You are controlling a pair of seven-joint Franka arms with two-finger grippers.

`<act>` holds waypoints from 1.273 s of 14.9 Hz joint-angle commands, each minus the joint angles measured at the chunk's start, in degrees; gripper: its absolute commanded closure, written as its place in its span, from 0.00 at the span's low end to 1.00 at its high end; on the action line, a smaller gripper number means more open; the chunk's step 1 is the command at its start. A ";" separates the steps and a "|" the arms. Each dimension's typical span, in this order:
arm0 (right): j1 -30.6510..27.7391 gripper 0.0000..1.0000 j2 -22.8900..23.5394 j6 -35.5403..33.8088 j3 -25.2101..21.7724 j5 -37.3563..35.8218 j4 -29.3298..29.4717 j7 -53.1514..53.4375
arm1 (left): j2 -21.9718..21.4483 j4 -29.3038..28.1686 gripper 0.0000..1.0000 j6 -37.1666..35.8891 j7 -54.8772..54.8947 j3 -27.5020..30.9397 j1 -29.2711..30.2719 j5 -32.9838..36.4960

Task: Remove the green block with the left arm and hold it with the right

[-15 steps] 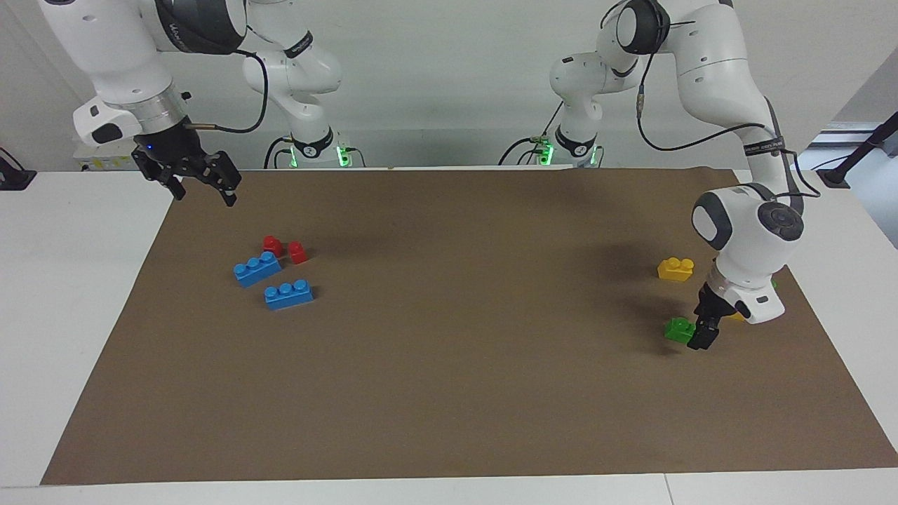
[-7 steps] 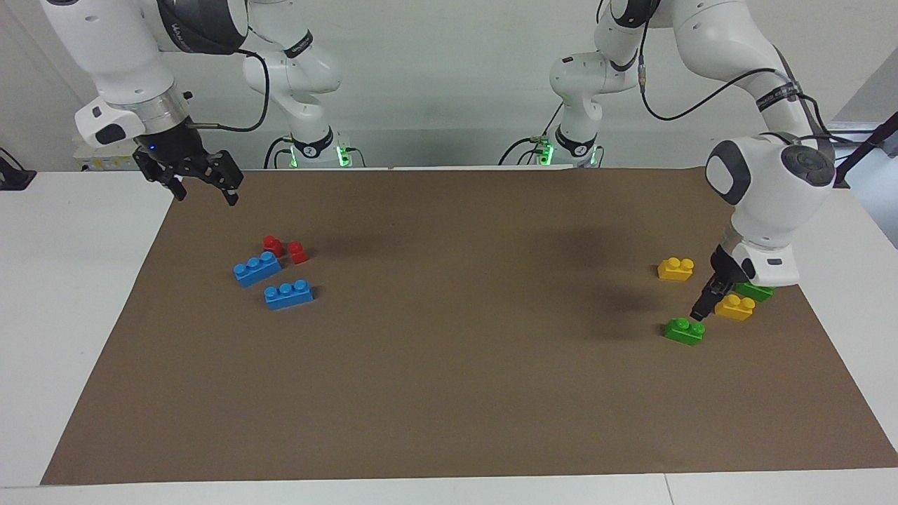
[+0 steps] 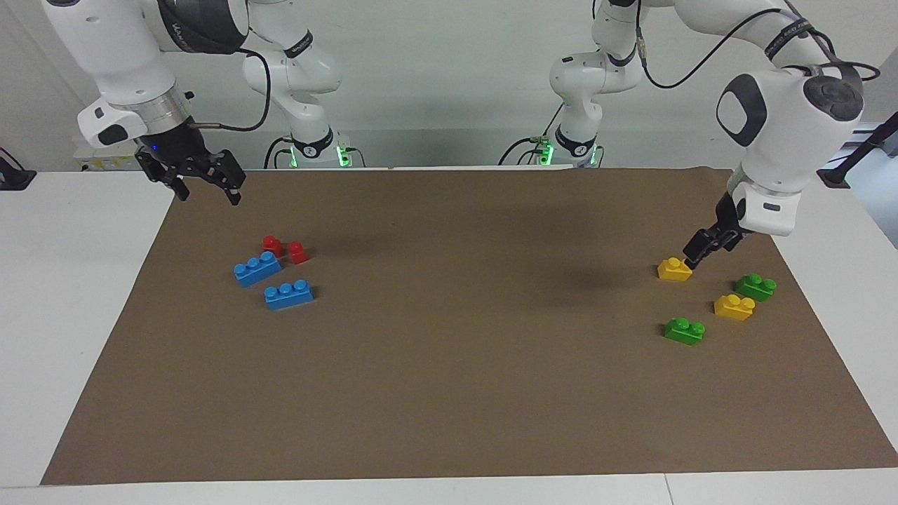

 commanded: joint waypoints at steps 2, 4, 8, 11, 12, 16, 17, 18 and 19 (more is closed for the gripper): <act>-0.16 0.00 -0.20 -0.97 0.06 0.85 -0.03 -0.26 | -5.43 -0.61 0.00 -8.05 9.84 -0.19 -0.22 -0.70; -0.16 0.00 -0.20 -1.06 0.06 0.85 -0.03 -0.26 | -7.45 -0.79 0.00 -10.52 14.06 0.07 -0.05 -3.60; -0.16 0.00 -0.20 -1.06 0.06 0.85 -0.03 -0.26 | -9.92 -1.23 0.00 -13.34 16.28 0.16 0.13 -4.92; -0.34 0.00 -0.20 -1.15 0.06 0.85 -0.03 -0.35 | -10.71 -1.40 0.00 -13.61 16.28 0.43 0.65 -6.95; -0.42 0.00 -0.20 -1.15 0.06 0.85 -0.03 -0.35 | -10.63 -1.40 0.00 -13.61 16.37 0.43 0.57 -6.95; -0.43 0.00 -0.20 -1.33 0.06 0.85 -0.12 -0.35 | -11.24 -1.40 0.00 -13.96 16.28 0.34 -0.13 -6.60; -0.43 0.00 -0.20 -1.33 0.06 0.85 -0.12 -0.35 | -11.24 -1.40 0.00 -13.87 16.28 0.34 -0.05 -6.51; -0.43 0.00 -0.20 -1.33 0.06 0.85 -0.12 -0.35 | -11.15 -1.40 0.00 -13.87 16.28 0.34 -0.05 -6.34; -0.43 0.00 -0.20 -1.33 0.06 0.85 -0.12 -0.35 | -11.24 -1.40 0.00 -13.78 16.28 0.34 0.04 -6.33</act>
